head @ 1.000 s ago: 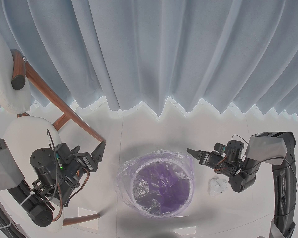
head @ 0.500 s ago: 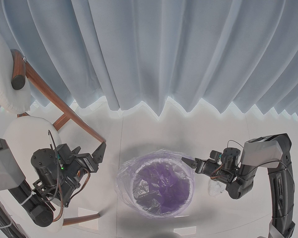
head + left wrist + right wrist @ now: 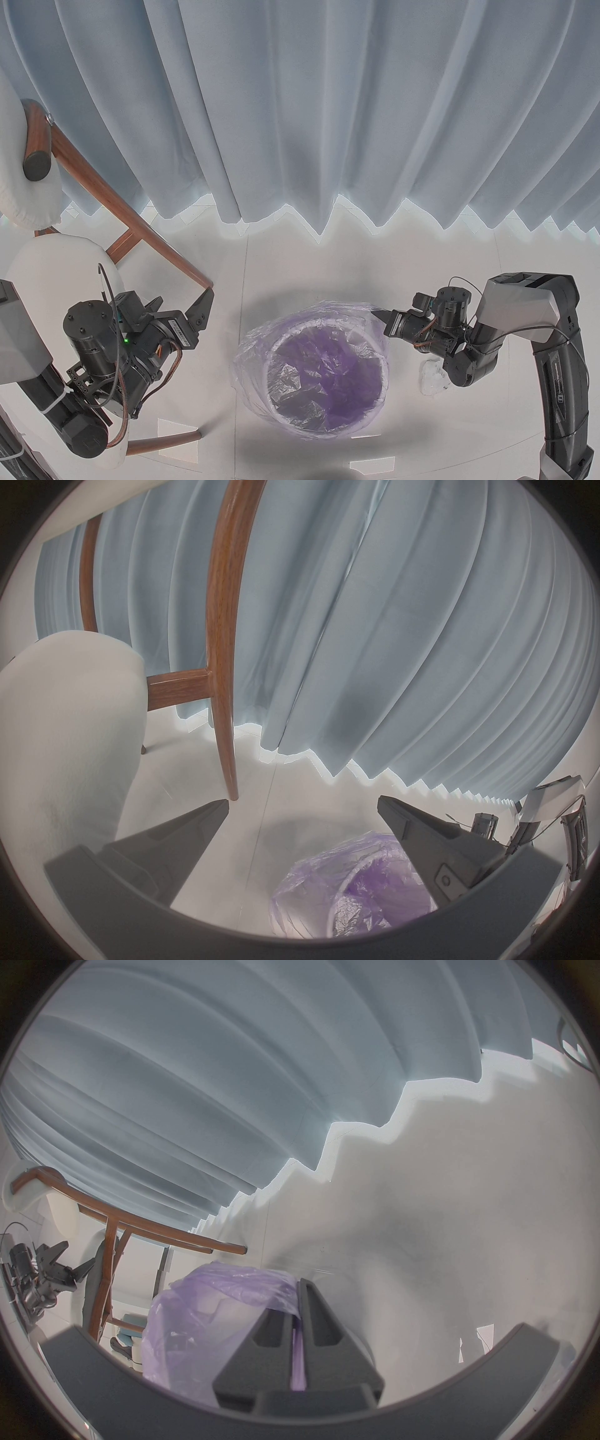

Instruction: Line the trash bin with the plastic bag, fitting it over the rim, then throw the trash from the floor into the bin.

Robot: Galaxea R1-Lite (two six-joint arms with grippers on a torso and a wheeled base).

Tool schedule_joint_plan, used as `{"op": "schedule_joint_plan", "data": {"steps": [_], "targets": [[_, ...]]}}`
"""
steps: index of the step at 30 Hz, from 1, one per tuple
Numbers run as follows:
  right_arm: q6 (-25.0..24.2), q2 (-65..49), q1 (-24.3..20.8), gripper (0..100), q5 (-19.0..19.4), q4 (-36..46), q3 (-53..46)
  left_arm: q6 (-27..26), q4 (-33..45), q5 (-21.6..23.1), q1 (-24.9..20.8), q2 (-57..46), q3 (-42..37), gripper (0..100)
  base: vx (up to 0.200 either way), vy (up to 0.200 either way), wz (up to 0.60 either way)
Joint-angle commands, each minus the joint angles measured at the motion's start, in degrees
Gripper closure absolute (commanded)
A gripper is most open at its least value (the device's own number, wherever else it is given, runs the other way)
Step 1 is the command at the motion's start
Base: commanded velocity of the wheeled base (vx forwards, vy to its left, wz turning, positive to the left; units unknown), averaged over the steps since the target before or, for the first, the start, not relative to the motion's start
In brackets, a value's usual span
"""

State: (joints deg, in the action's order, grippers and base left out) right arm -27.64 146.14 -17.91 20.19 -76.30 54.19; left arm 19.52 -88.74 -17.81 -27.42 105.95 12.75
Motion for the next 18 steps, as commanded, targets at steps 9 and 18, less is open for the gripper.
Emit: {"op": "schedule_joint_plan", "data": {"steps": [9,18], "targets": [[-0.3,0.6,1.3,100,-0.4,16.1,10.2,0.0,0.0,0.0,0.0,0.5,-0.4,0,0.000,0.000,0.00],[0.5,3.0,1.5,100,-7.3,23.0,15.5,-0.3,0.0,-0.1,0.0,0.4,-0.4,0,0.000,0.000,0.00]]}}
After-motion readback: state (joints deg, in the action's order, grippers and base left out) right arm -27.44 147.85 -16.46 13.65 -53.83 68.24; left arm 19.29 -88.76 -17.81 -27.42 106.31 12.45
